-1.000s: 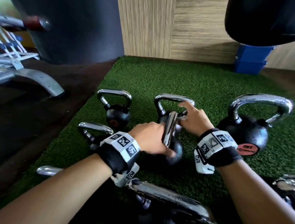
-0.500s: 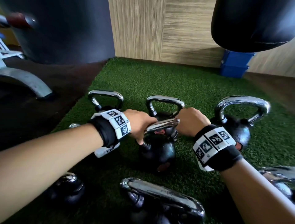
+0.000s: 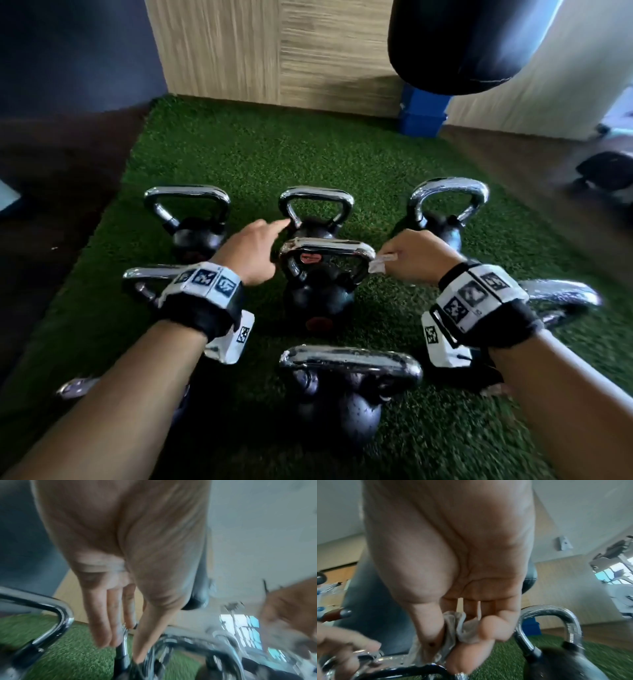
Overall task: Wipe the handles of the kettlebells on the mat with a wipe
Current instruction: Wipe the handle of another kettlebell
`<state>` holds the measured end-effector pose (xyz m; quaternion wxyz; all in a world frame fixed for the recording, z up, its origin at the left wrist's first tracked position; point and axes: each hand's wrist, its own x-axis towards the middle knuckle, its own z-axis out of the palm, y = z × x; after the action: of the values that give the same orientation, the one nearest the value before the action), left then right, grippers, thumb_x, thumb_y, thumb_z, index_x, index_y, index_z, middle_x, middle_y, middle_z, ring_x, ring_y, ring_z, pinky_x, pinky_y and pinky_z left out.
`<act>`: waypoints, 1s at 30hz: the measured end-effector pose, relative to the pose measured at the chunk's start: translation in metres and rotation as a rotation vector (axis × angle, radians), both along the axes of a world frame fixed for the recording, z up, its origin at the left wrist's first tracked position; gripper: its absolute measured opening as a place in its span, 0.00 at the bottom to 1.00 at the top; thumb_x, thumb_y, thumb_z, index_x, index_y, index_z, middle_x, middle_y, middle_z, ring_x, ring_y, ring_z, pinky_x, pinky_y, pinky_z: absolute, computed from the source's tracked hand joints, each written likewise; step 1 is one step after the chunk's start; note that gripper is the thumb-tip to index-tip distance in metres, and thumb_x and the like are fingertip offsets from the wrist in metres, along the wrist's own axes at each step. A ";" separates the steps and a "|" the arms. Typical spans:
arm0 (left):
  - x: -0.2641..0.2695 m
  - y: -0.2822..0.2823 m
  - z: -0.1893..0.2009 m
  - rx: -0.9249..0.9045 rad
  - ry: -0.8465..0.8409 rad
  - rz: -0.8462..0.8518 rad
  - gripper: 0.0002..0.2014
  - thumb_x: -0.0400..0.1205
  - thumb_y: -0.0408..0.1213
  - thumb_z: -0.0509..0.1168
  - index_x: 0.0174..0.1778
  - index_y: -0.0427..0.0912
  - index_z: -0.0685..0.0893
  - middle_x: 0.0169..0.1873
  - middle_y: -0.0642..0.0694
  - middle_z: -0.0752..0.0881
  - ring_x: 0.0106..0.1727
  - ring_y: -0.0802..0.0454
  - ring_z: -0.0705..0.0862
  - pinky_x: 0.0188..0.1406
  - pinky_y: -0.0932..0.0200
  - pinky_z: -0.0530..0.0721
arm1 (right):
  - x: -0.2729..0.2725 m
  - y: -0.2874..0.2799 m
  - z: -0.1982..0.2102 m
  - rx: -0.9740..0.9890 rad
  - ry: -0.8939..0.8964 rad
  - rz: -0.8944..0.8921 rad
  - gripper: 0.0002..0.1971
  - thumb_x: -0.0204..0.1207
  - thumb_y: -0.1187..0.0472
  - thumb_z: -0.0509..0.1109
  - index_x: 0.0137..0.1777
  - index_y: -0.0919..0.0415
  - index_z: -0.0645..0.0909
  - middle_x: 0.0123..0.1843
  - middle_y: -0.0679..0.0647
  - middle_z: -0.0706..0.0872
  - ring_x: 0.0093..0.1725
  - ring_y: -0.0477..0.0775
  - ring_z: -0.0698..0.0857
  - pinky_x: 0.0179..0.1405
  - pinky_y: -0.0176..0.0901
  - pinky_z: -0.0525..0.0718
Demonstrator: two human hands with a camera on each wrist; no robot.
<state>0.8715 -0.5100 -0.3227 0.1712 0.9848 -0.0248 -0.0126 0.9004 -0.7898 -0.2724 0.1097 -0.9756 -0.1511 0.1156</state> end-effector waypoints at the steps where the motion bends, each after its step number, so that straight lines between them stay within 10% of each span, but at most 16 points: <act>1: -0.005 0.006 -0.004 -0.064 0.022 0.040 0.40 0.77 0.27 0.70 0.87 0.52 0.68 0.69 0.44 0.83 0.65 0.44 0.86 0.66 0.53 0.83 | -0.012 -0.005 0.004 0.088 0.039 -0.026 0.06 0.77 0.52 0.75 0.49 0.50 0.93 0.38 0.54 0.91 0.32 0.50 0.86 0.37 0.42 0.85; 6: -0.033 0.013 -0.040 -0.245 0.262 0.100 0.28 0.79 0.25 0.64 0.74 0.52 0.83 0.49 0.54 0.90 0.52 0.51 0.87 0.53 0.61 0.83 | -0.081 -0.020 0.025 0.457 0.208 -0.176 0.09 0.79 0.70 0.73 0.49 0.58 0.92 0.40 0.71 0.88 0.34 0.59 0.83 0.31 0.47 0.83; 10: -0.059 0.002 -0.080 -0.331 0.507 0.006 0.26 0.79 0.21 0.66 0.69 0.50 0.86 0.47 0.49 0.90 0.45 0.51 0.88 0.44 0.64 0.81 | -0.128 -0.026 0.036 0.930 0.517 -0.293 0.17 0.76 0.81 0.69 0.61 0.68 0.87 0.44 0.65 0.84 0.34 0.52 0.84 0.30 0.36 0.85; 15: -0.083 0.004 -0.103 -0.504 0.739 -0.141 0.36 0.65 0.13 0.79 0.68 0.42 0.84 0.50 0.41 0.87 0.50 0.47 0.86 0.59 0.50 0.84 | -0.157 -0.045 0.039 1.247 0.758 -0.176 0.26 0.75 0.62 0.78 0.72 0.67 0.81 0.57 0.62 0.86 0.45 0.52 0.86 0.44 0.37 0.88; 18: -0.093 -0.002 -0.104 -0.535 0.663 -0.104 0.40 0.63 0.31 0.88 0.68 0.56 0.79 0.62 0.50 0.87 0.59 0.54 0.89 0.71 0.49 0.84 | -0.151 -0.050 0.025 1.197 0.623 -0.202 0.28 0.70 0.51 0.82 0.66 0.67 0.86 0.49 0.58 0.88 0.42 0.49 0.86 0.41 0.36 0.88; 24: -0.122 -0.008 -0.099 -0.598 0.531 -0.031 0.41 0.60 0.52 0.89 0.69 0.60 0.80 0.67 0.57 0.85 0.68 0.59 0.86 0.75 0.52 0.82 | -0.131 -0.043 -0.004 0.775 0.284 -0.010 0.15 0.77 0.69 0.77 0.63 0.60 0.86 0.39 0.52 0.89 0.36 0.44 0.86 0.38 0.36 0.85; 30: -0.159 -0.029 -0.096 -0.733 0.509 0.223 0.42 0.63 0.48 0.88 0.74 0.59 0.80 0.68 0.55 0.87 0.76 0.58 0.79 0.72 0.51 0.82 | -0.141 -0.044 -0.021 0.556 -0.055 0.051 0.07 0.73 0.59 0.78 0.50 0.51 0.85 0.43 0.46 0.90 0.43 0.49 0.87 0.44 0.40 0.84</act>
<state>0.7130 -0.5388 -0.4184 0.5093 0.8214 0.1215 -0.2260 0.7589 -0.8336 -0.2937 0.3662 -0.9066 -0.2044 0.0461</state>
